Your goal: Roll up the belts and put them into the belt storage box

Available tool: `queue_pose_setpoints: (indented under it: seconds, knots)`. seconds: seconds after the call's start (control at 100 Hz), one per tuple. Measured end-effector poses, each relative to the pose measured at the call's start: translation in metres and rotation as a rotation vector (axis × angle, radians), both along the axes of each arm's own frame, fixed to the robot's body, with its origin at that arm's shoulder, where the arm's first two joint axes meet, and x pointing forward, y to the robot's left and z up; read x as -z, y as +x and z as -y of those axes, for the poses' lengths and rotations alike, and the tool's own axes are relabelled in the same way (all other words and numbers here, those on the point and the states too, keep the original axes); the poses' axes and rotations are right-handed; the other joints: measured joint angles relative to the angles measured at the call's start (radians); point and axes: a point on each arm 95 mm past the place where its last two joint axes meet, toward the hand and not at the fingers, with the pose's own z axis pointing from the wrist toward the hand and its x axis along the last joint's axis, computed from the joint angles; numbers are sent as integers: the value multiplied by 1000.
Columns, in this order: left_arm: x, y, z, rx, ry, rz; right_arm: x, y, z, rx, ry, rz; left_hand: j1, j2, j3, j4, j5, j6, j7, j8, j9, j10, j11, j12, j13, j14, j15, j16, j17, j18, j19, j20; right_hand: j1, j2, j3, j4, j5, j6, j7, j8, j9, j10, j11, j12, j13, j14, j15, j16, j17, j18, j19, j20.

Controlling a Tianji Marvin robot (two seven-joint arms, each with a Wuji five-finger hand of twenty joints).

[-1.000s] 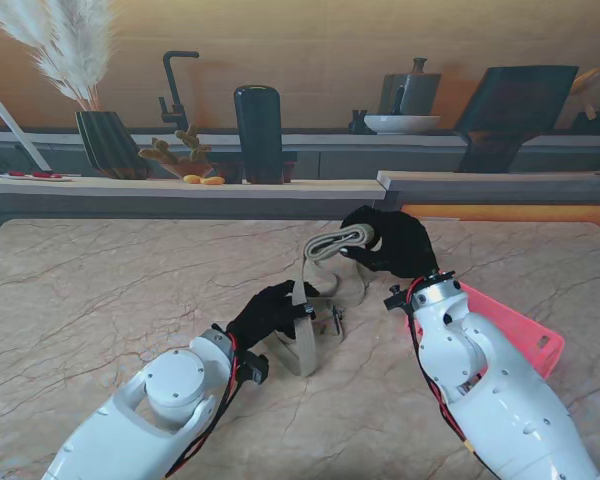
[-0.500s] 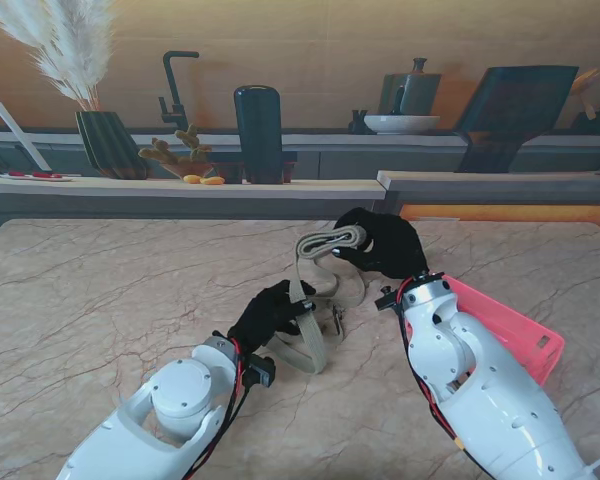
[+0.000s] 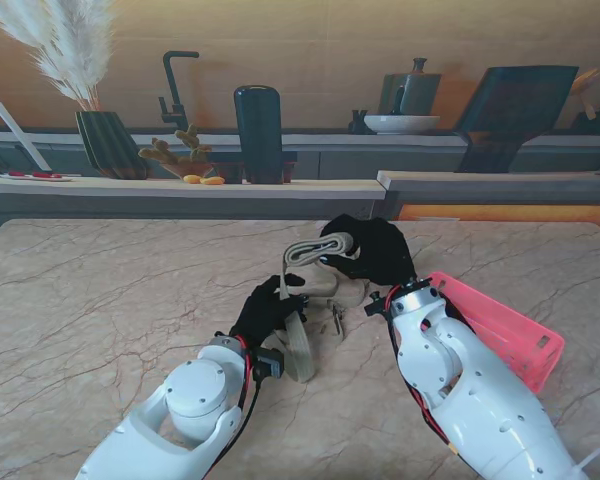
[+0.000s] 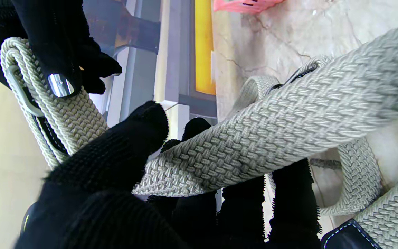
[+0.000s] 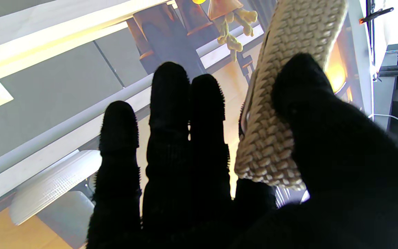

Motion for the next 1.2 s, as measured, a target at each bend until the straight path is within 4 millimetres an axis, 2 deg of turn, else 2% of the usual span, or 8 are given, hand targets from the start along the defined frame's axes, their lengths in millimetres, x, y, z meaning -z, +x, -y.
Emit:
queue_pose_setpoints:
  seconds: [0.13,0.31,0.53,0.68,0.79,1.02,1.06,1.2]
  knots:
    - [0,0,0,-3,18,-5,4,0,-6,-8,-8,3,-113,13,29,0,36,16,3,-12,82,-29,194,21,84,-1,150,67,45,4,65,31,0,0,0,0,0,0,0,0,0,0,1,0,0,1,3,0,-1,0,0,-3]
    - [2,1,3,5,40,-2,9,0,-14,-1,-2,7,-174,13,-15,0,61,16,3,-35,118,-42,231,42,122,-1,192,87,65,5,100,53,1,0,0,0,0,8,1,0,-10,10,13,0,-2,9,12,0,-12,9,7,-13]
    - [3,1,6,-9,-94,-12,18,-1,-29,-9,-4,19,-227,24,-81,0,5,16,-65,-65,-97,25,-95,-65,-78,1,-134,-11,-21,9,14,24,1,0,0,1,0,23,16,0,-18,22,32,-14,-19,20,45,-8,-17,25,33,-26]
    - [3,0,8,0,-113,35,24,-2,-41,-40,-17,11,-283,23,-88,4,-75,16,-127,-100,-229,26,-360,-302,-190,0,-331,-124,-61,9,-69,-16,12,2,4,2,-4,36,20,0,-18,24,39,-17,-19,24,48,-10,-24,30,42,-36]
    - [7,-1,7,-5,-137,76,28,0,-46,-78,-34,8,-342,23,-88,4,-128,16,-162,-124,-308,26,-519,-488,-235,-38,-447,-204,-75,-13,-138,-47,12,2,10,2,-6,46,21,0,-18,28,39,-24,-19,24,57,-11,-24,36,44,-37]
    - [11,-2,5,-40,-141,92,37,1,-57,-148,-75,-32,-473,21,-34,4,-179,16,-188,-148,-354,34,-571,-633,-264,-61,-533,-311,-71,-34,-180,-92,12,3,10,2,-28,68,23,0,-19,40,40,-28,-19,28,58,-21,-35,36,52,-48]
    - [12,-2,5,-47,-151,93,38,1,-58,-156,-79,-35,-495,9,-10,-18,-181,16,-188,-157,-354,34,-571,-643,-264,-63,-533,-320,-70,-35,-180,-93,12,4,10,2,-29,77,23,0,-19,40,40,-29,-19,29,58,-22,-36,36,52,-48]
    - [15,-3,4,-80,-161,90,40,1,-63,-186,-94,-47,-527,-1,18,-29,-192,16,-192,-165,-355,34,-571,-653,-264,-72,-533,-321,-46,-45,-184,-102,12,15,10,2,-42,110,24,0,-19,41,40,-35,-25,29,59,-23,-48,37,52,-55]
